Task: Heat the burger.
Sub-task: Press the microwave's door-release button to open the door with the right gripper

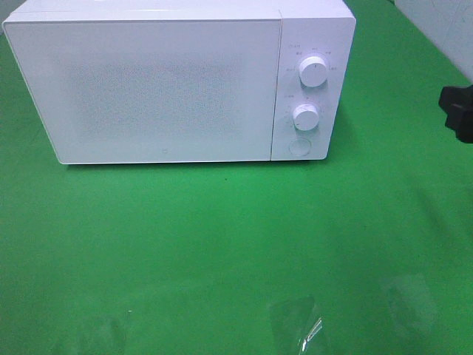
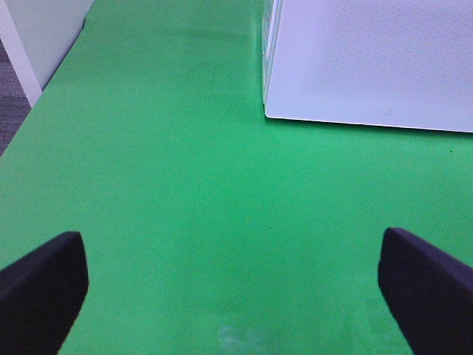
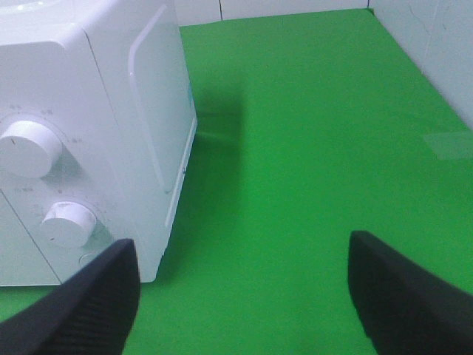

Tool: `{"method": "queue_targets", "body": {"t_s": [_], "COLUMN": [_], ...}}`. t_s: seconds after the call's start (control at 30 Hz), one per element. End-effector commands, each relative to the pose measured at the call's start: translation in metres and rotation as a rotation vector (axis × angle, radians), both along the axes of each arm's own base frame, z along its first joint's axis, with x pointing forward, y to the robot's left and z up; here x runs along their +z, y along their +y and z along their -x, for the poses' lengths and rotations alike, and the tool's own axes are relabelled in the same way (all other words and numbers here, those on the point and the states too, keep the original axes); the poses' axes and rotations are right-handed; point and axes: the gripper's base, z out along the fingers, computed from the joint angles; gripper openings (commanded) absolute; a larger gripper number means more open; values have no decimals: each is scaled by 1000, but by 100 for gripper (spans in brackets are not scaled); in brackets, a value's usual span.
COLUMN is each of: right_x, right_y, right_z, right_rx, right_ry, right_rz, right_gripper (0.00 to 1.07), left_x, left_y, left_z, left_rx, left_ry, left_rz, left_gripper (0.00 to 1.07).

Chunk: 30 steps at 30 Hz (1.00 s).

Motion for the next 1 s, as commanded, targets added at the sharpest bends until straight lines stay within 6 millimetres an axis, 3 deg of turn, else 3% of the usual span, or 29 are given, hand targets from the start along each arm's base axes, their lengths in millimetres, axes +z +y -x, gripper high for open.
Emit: {"method": "queue_targets", "body": {"t_s": [0.03, 0.23, 0.4, 1.0], "right_x": [-15, -34, -48, -65], "right_y": [0, 13, 37, 113], "right_z": [-6, -13, -18, -8], "right_rx": [-8, 0, -13, 73], "right_ry": [-48, -24, -51, -84], "right_rz": [-22, -28, -21, -15], "right_gripper": [76, 76, 76, 76], "left_x": [-1, -1, -1, -1], "left_y": [0, 0, 0, 0], "left_z": [2, 2, 2, 2], "left_rx": [5, 5, 5, 5], "left_ry": [-11, -11, -11, -11], "left_rz": [-8, -8, -8, -8], "left_gripper": [101, 101, 101, 101]}}
